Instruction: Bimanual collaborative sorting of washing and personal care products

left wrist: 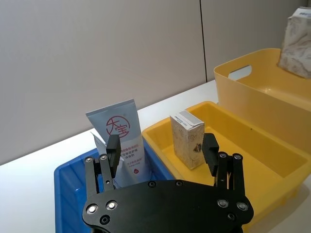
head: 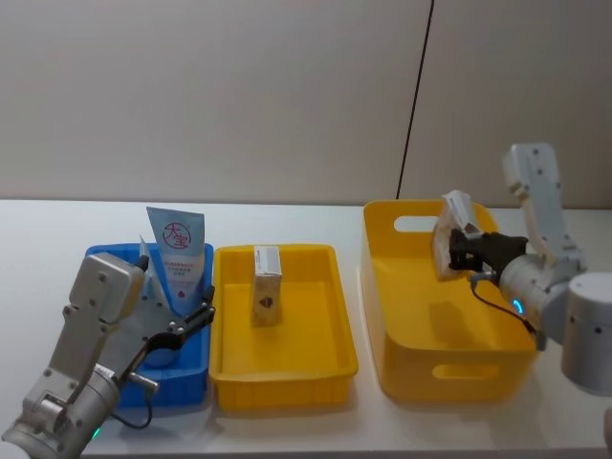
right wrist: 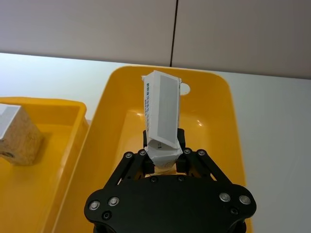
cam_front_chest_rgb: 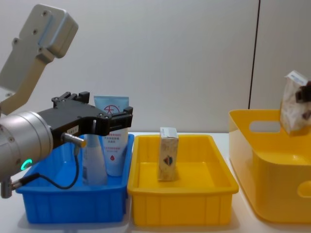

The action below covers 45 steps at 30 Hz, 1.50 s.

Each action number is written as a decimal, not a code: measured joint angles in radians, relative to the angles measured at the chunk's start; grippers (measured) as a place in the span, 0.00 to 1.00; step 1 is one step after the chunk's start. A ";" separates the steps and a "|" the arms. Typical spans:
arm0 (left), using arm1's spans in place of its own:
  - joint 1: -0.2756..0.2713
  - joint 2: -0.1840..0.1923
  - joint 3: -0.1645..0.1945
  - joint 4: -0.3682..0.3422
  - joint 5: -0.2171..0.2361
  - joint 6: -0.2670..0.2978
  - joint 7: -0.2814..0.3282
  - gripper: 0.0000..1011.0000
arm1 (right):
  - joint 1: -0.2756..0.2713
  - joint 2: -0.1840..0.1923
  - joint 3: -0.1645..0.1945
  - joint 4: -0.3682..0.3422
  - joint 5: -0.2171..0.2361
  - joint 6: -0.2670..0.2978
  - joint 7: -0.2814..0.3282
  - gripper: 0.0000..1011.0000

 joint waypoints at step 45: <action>-0.011 -0.043 -0.032 0.055 -0.027 0.032 0.025 0.99 | 0.115 -0.024 -0.045 0.127 -0.032 0.021 0.026 0.99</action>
